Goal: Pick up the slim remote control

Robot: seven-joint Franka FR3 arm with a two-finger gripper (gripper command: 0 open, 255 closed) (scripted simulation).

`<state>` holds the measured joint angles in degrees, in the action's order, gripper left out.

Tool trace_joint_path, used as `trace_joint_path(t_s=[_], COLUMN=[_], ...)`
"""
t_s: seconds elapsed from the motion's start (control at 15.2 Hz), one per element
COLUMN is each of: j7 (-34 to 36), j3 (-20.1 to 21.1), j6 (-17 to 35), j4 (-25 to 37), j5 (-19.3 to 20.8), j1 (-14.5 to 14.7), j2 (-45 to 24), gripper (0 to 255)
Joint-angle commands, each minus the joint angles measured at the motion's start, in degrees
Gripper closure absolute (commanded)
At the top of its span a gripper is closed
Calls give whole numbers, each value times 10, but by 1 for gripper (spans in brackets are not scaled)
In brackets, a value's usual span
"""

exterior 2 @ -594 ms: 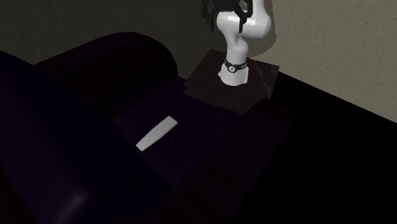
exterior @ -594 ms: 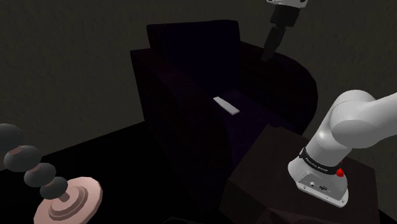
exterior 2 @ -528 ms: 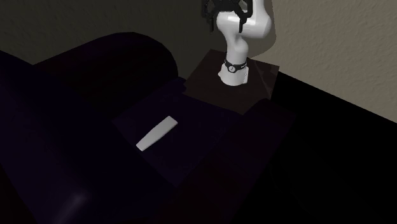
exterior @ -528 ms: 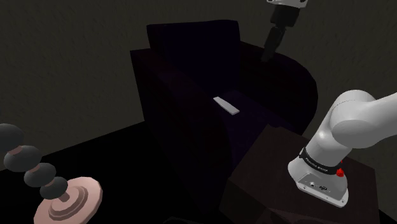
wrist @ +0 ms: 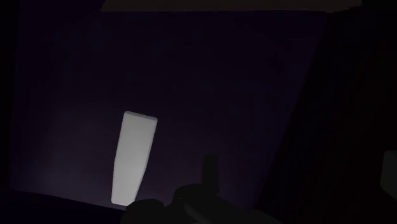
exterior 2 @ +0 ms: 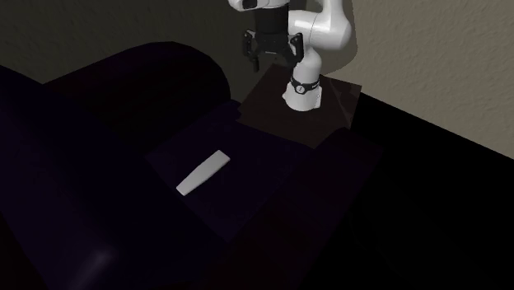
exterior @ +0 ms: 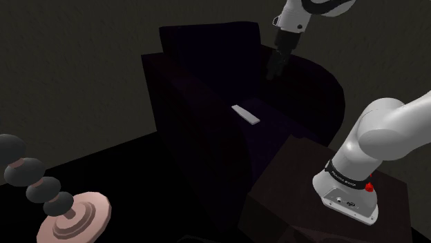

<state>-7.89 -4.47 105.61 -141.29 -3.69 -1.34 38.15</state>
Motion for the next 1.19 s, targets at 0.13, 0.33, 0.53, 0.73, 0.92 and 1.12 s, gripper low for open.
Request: trace_joint_path(t_s=[0.13, 0.33, 0.53, 0.73, 0.92, 1.12], j7=[3, 4, 6, 7, 7, 6], j3=[-7, -14, -21, -28, -36, -44], j6=[74, 127, 176, 223, 264, 301], j4=[-10, -10, -3, 10, 29, 55], j5=[7, 11, 14, 14, 12, 7], j1=[-10, -17, -24, -30, -36, -42], j2=[-67, -123, -183, -245, -310, -375], gripper=[0, 0, 0, 0, 0, 0])
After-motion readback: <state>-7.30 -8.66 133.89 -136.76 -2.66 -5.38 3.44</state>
